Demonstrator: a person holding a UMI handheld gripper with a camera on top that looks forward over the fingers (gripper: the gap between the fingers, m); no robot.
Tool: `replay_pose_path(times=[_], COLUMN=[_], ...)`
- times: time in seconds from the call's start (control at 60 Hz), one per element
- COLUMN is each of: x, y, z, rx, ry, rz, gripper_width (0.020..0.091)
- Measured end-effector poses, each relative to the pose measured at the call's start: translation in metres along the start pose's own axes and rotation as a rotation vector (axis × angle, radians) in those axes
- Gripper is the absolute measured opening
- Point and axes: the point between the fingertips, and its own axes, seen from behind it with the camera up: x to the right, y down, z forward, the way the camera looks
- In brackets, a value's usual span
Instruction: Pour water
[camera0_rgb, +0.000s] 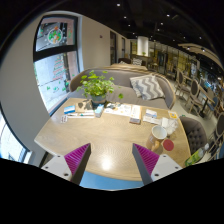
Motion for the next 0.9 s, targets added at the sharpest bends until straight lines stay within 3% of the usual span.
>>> replay_pose_path(times=[0.367,0.567,0.717,0.9], x=[0.236,0.372,0.441,0.477], y=[0.129,0.195,0.206,0.179], z=[-0.01,-0.013,0.001,0.038], rx=[-0.054,-0.048,-0.012,0.079], ry=[0.126,0.232,0.269,0.249], rz=[0.068,0.12,0.136,0.122], gripper_width=[0.0849,0.0844,0.0848,0.0853])
